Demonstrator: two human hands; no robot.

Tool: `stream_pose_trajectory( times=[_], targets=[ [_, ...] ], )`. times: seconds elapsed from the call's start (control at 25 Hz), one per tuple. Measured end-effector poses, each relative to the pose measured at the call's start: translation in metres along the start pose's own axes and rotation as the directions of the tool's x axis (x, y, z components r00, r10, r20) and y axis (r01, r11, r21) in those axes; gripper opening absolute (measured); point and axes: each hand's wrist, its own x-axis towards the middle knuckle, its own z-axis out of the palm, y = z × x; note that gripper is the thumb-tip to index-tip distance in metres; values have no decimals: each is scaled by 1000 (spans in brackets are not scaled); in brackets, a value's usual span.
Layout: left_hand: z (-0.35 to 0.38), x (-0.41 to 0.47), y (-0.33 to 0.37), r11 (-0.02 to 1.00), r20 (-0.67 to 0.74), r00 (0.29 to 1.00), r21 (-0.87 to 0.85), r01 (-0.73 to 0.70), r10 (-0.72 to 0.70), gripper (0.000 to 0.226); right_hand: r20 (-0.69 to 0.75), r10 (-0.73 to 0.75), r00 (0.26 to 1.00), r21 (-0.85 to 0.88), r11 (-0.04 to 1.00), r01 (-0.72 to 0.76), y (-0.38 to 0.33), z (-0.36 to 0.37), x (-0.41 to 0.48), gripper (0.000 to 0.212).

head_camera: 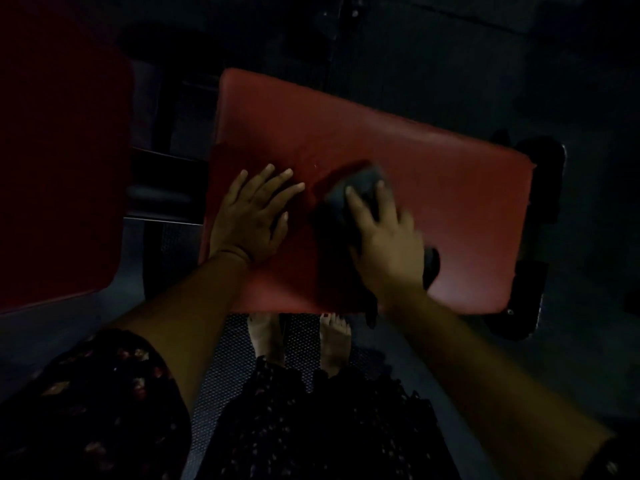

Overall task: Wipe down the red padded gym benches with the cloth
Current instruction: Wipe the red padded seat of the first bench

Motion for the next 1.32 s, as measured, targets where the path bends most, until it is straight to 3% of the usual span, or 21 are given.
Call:
stream_pose_trajectory(
  times=[0.2,0.32,0.4,0.48,0.64,0.8,0.88,1.0,1.12,1.2,1.32],
  targets=[
    [2,2,-3,1000,-20,1000,-19,-1,1,48,4,-129,992,28,991,129,-21,43,-113,72],
    [-10,-3,7,993,-69,997,-119,22,-30,46,39,-293,955,-38,955,295,-11,38,-109,78],
    [-24,-12,13,991,-119,989,-112,73,-87,47,37,-359,933,-70,930,360,0,25,-71,68],
    [-32,-36,21,978,-128,970,-66,198,-205,51,-5,-315,949,-116,943,313,4,9,-21,58],
    [-30,-88,38,872,-25,872,-20,489,-490,65,51,-132,990,-118,984,137,9,-24,87,68],
    [-19,-107,38,855,61,853,44,516,-518,73,-16,205,979,104,974,-202,-15,-35,134,68],
    [-17,-105,38,855,58,854,49,516,-518,73,-47,272,961,150,953,-262,-27,-30,132,69],
    [-22,-105,40,847,65,846,-8,531,-529,72,9,140,990,74,987,-140,-35,-32,112,76],
    [-31,-105,39,805,76,823,-173,567,-563,71,47,-16,999,-32,999,17,-43,-17,64,72],
    [-40,-105,36,738,156,783,-264,620,-602,81,48,-138,989,-86,986,141,-51,2,15,68],
    [-51,-111,31,736,326,779,-273,619,-535,107,57,-303,951,-28,952,305,-57,25,-52,75]
  ],
)
